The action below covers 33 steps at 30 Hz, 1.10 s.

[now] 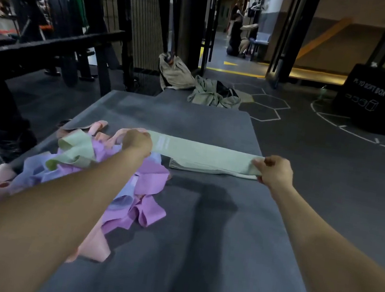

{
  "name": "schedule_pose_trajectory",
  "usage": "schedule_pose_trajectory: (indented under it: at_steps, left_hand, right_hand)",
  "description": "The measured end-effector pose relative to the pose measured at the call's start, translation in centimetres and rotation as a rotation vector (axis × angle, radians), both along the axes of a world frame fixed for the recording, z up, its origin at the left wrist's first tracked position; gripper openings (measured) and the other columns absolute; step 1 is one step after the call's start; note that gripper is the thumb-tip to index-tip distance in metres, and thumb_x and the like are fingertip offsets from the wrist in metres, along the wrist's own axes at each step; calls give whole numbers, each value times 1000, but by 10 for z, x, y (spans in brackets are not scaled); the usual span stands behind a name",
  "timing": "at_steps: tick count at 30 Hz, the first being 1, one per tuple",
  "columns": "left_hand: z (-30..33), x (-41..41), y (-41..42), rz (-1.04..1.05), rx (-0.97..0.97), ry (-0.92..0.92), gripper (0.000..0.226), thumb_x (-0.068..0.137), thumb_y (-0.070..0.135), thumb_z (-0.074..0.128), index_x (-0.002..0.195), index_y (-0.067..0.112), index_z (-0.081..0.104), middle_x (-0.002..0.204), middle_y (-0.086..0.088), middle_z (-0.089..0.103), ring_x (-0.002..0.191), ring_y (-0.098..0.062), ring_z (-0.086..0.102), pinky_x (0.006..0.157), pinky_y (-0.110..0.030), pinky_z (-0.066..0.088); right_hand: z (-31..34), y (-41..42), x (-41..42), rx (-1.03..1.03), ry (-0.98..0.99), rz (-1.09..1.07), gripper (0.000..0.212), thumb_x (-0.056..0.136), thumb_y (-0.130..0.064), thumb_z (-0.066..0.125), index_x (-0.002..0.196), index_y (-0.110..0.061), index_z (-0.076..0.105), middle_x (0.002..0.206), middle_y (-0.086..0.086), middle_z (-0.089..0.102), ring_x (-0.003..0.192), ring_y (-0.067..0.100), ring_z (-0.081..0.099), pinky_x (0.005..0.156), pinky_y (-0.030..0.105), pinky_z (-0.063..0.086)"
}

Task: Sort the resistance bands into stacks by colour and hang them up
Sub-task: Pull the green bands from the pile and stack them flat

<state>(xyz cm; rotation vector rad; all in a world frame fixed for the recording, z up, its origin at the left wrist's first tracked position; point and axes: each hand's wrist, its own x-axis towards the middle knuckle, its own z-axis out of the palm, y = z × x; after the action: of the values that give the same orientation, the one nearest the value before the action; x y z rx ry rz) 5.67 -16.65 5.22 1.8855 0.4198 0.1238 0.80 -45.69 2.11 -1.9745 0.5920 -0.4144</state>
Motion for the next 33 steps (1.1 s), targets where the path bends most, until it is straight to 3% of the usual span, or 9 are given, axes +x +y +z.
schedule_pose_trajectory:
  at_steps: [1, 4, 7, 15, 19, 22, 27, 33]
  left_hand:
    - [-2, 4, -7, -32, 122, 42, 31, 93, 7, 47, 123, 0, 55, 127, -17, 58, 112, -30, 57, 88, -34, 48]
    - [-10, 22, -24, -54, 233, 42, 32, 95, 13, 43, 118, -4, 58, 123, -22, 59, 116, -36, 55, 94, -39, 44]
    - [-27, 48, -34, -90, 407, 58, 33, 95, 14, 41, 116, -6, 58, 128, -22, 56, 120, -36, 49, 95, -33, 37]
    - [-57, 73, -59, -136, 461, 33, 25, 89, 15, 55, 105, 2, 69, 111, -16, 67, 107, -31, 60, 84, -28, 44]
    - [-64, 78, -58, -157, 576, 29, 25, 88, 14, 54, 102, 2, 70, 111, -15, 67, 107, -33, 59, 86, -29, 45]
    - [-66, 78, -55, -159, 621, 39, 21, 85, 13, 55, 93, 1, 70, 101, -17, 68, 98, -34, 61, 76, -28, 45]
    - [-72, 80, -53, -151, 584, 37, 14, 81, 15, 60, 84, 6, 70, 93, -15, 70, 88, -35, 63, 72, -30, 48]
    - [-78, 79, -51, -142, 599, 22, 12, 81, 16, 61, 89, 15, 71, 98, -9, 70, 93, -32, 62, 70, -27, 43]
  right_hand:
    - [-1, -6, 7, -41, -1, -15, 21, 87, -22, 64, 97, -4, 66, 88, 15, 63, 79, 31, 62, 70, 39, 56]
    - [-6, -24, 28, -111, -3, -52, 24, 91, -17, 57, 112, -7, 65, 106, 16, 66, 97, 30, 60, 72, 25, 40]
    - [-13, -37, 46, -125, -31, -80, 25, 91, -16, 58, 112, -5, 65, 112, 17, 65, 105, 32, 59, 78, 24, 39]
    - [-44, -56, 72, -241, 56, -64, 19, 90, -21, 59, 100, -6, 66, 105, 18, 66, 100, 36, 58, 83, 38, 46]
    - [-50, -59, 75, -300, 100, -74, 19, 90, -25, 58, 98, -8, 66, 103, 16, 66, 99, 36, 58, 81, 36, 45]
    - [-54, -60, 77, -332, 148, -78, 19, 90, -27, 59, 98, -10, 64, 106, 17, 65, 99, 38, 58, 83, 39, 46]
    - [-55, -58, 80, -434, 206, -87, 23, 91, -32, 55, 100, -12, 61, 108, 17, 62, 98, 40, 57, 76, 37, 42]
    - [-61, -55, 84, -591, 226, -39, 23, 92, -27, 55, 102, -7, 58, 111, 16, 57, 97, 40, 57, 76, 38, 43]
